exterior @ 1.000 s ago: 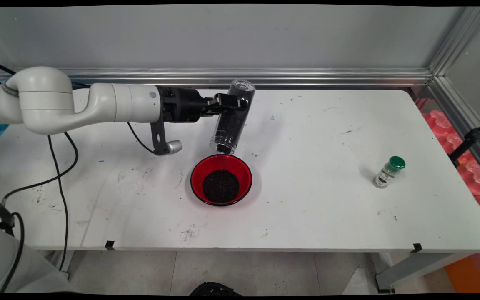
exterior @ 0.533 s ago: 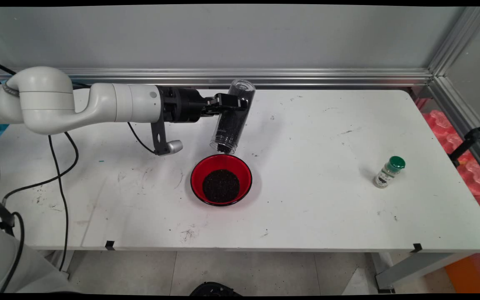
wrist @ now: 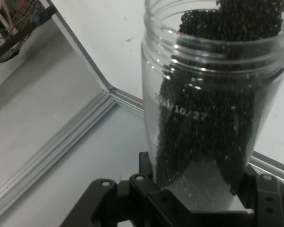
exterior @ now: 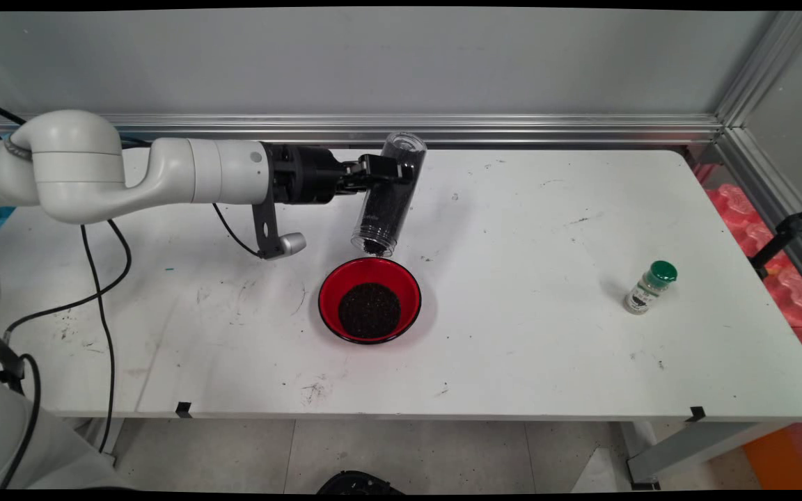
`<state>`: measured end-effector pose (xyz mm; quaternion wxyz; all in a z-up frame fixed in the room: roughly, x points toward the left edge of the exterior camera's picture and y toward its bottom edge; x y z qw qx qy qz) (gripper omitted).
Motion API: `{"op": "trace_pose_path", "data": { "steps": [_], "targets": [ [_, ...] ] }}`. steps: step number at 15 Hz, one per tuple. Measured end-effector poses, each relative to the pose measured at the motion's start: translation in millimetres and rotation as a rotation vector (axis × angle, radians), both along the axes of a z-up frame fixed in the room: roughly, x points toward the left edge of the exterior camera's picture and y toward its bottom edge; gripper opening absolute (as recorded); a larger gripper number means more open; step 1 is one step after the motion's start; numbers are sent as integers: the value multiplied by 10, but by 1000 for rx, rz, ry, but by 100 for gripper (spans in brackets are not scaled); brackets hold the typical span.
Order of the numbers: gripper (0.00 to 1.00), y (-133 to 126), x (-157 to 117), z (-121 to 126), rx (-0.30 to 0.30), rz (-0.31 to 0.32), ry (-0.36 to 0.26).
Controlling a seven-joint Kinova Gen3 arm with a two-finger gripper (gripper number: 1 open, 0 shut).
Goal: Pour the black seasoning powder in the red bowl
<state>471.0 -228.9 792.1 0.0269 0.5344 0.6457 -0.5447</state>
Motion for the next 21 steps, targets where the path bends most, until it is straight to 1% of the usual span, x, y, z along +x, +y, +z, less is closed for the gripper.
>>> {"op": "trace_pose_path", "data": {
  "steps": [11,21],
  "targets": [
    [0,-15,39,35,41,23,37],
    [0,-55,89,123,145,72,118]
  ]
}}
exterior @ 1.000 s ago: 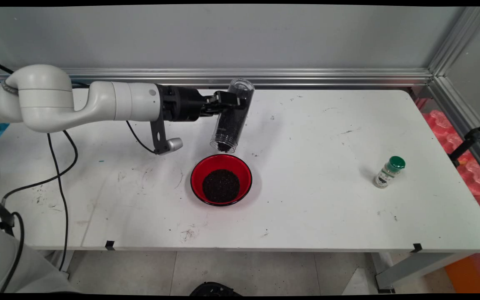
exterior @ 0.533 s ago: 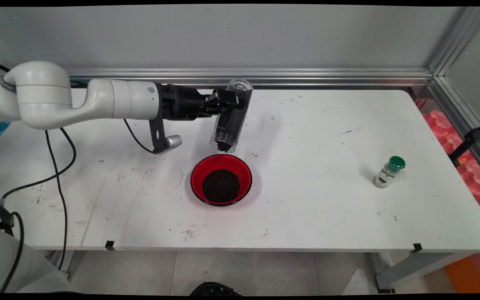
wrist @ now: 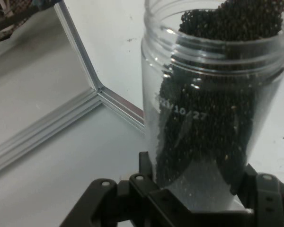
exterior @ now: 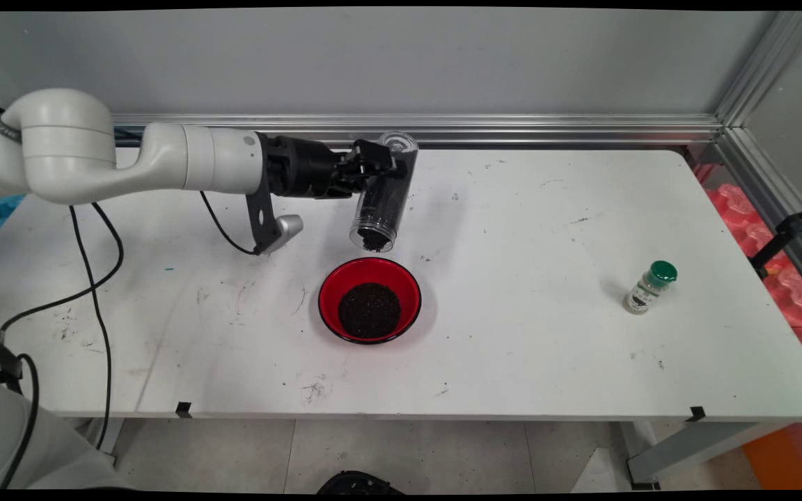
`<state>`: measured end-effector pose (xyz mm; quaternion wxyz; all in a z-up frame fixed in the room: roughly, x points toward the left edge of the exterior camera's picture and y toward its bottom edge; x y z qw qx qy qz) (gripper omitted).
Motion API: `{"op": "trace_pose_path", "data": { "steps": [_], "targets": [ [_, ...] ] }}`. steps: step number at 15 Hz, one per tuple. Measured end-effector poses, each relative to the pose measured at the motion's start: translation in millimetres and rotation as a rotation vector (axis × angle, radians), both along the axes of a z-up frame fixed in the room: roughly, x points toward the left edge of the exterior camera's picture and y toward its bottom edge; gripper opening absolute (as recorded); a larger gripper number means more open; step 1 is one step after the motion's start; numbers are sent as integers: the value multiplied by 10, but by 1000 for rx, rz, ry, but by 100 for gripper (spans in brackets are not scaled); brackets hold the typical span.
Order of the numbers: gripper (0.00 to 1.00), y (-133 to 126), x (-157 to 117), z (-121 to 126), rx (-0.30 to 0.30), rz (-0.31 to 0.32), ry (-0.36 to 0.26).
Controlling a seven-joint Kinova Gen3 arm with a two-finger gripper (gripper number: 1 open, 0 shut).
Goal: Pour the black seasoning powder in the red bowl
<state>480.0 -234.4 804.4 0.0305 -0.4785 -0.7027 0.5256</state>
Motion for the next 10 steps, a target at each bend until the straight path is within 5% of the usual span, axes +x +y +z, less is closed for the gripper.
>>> {"op": "trace_pose_path", "data": {
  "steps": [10],
  "targets": [
    [0,-84,57,131,121,56,81]
  ]
}}
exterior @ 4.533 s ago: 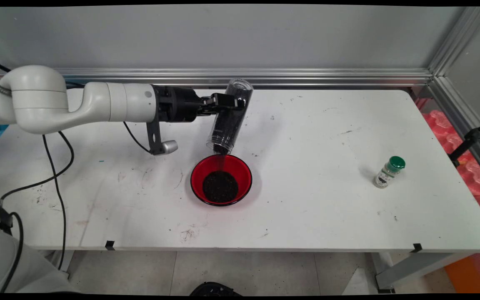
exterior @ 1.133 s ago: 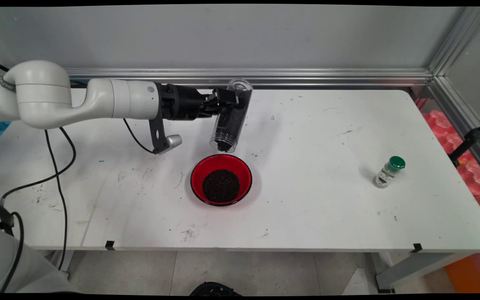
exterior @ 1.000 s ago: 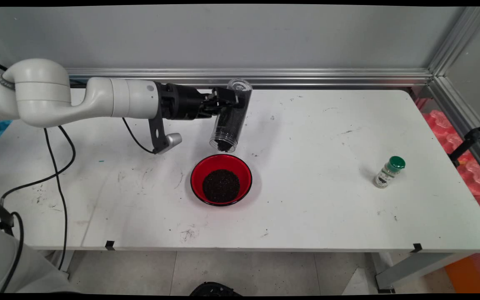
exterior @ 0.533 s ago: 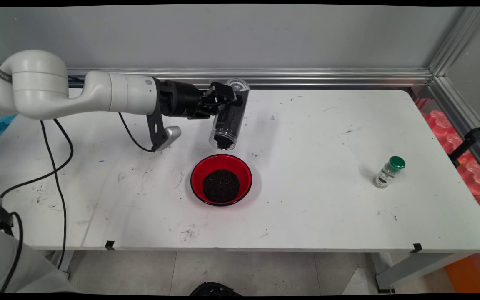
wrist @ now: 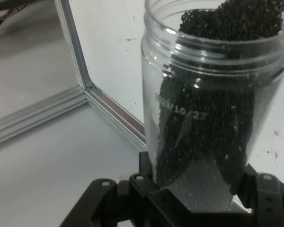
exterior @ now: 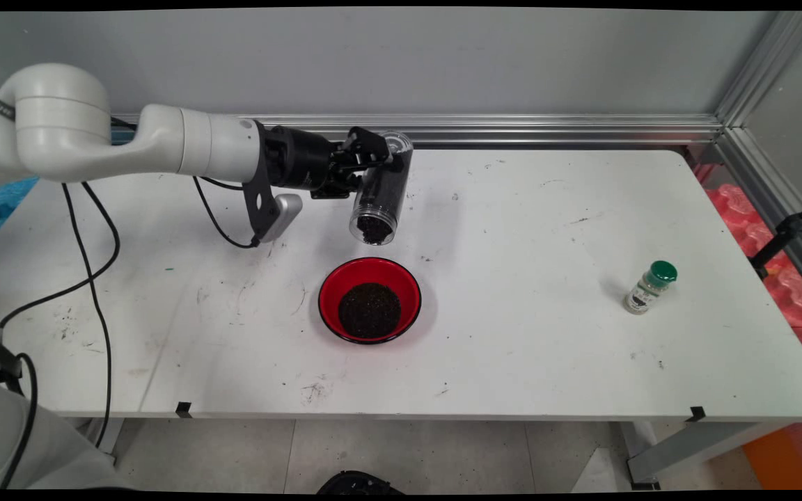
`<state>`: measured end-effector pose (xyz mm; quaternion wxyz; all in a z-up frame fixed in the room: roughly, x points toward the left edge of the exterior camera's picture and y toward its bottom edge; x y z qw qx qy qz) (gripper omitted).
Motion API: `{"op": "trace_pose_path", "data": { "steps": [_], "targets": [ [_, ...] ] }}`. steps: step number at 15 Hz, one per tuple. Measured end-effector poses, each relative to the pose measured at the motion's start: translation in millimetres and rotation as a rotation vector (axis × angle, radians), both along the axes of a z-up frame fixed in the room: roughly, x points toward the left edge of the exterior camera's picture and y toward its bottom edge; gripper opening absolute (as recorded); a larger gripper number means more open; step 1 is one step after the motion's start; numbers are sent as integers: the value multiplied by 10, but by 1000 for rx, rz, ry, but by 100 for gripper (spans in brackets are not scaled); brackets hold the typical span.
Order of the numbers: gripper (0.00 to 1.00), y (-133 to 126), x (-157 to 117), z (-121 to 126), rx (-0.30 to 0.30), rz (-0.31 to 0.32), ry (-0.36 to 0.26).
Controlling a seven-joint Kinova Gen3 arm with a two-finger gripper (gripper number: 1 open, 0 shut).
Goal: Pour the black seasoning powder in the red bowl
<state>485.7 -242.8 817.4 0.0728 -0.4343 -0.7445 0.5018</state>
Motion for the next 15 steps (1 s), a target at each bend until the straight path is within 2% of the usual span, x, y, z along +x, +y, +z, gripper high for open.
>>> {"op": "trace_pose_path", "data": {
  "steps": [5,15],
  "targets": [
    [0,-44,7,45,58,18,40],
    [0,-170,-30,119,219,70,160]
  ]
}}
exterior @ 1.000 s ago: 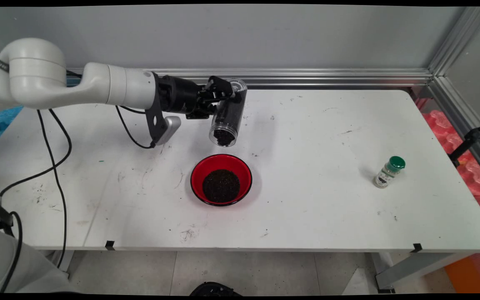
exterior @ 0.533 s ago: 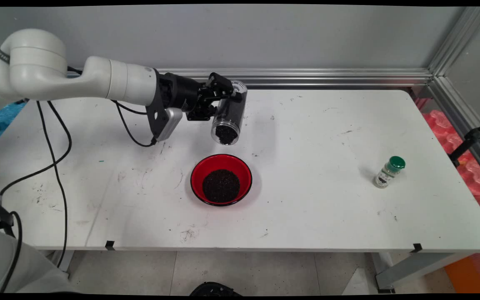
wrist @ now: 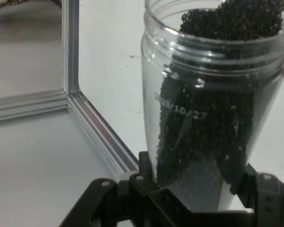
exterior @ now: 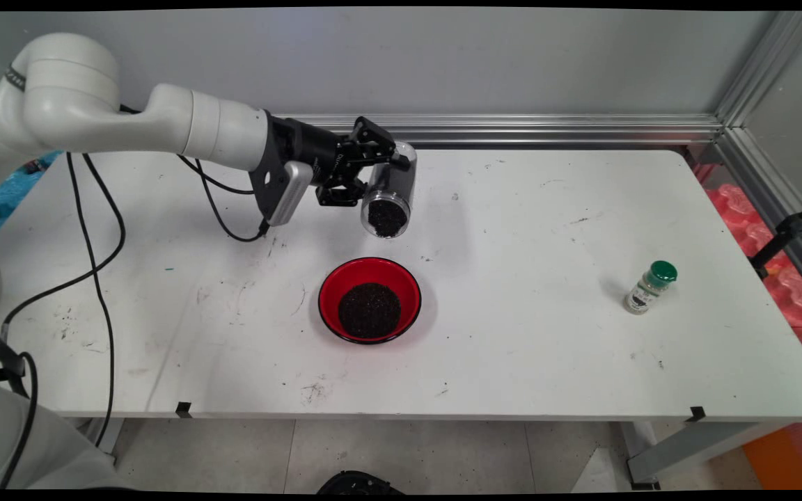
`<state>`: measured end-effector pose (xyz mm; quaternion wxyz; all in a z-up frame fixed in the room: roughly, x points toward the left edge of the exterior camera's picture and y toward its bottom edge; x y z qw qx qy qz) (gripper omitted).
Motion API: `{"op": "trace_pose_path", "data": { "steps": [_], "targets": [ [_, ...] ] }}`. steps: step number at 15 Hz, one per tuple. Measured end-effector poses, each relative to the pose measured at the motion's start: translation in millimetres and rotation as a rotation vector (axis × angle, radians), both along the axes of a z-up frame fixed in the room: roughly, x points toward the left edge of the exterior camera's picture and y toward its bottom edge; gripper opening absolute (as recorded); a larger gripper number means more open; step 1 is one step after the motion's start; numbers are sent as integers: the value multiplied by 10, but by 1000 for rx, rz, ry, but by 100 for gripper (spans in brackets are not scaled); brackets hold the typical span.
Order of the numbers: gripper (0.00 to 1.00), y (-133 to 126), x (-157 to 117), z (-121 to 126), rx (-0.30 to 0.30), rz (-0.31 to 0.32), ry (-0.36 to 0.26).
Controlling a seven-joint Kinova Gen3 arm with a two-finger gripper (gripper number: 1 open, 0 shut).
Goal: Pour the black seasoning powder in the red bowl
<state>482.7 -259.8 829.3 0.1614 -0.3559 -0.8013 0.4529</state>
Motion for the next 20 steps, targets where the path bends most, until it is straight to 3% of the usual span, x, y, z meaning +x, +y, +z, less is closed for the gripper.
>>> {"op": "trace_pose_path", "data": {
  "steps": [20],
  "targets": [
    [0,-323,-117,14,318,106,254]
  ]
}}
